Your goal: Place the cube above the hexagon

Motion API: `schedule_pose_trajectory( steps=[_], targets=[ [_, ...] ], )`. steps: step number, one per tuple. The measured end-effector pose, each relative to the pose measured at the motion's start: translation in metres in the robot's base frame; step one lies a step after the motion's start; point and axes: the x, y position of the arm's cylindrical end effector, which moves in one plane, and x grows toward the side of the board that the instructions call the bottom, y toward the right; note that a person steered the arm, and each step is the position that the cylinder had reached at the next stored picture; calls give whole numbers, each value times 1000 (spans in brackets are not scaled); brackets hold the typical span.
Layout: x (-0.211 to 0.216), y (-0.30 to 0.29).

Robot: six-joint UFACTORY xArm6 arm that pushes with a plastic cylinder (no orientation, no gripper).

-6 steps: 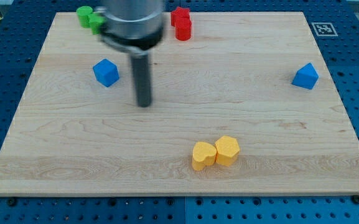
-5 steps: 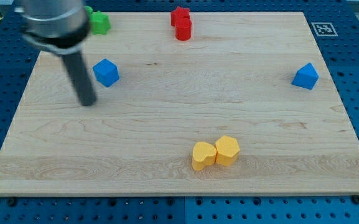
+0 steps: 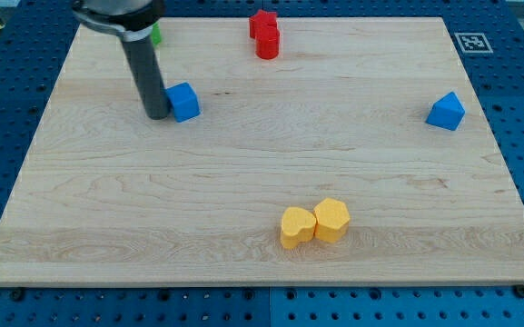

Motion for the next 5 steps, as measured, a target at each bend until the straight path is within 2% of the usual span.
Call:
schedule_pose_trajectory(
  steps=[2,5],
  targets=[
    [-31,23],
    [-10,103]
  ],
)
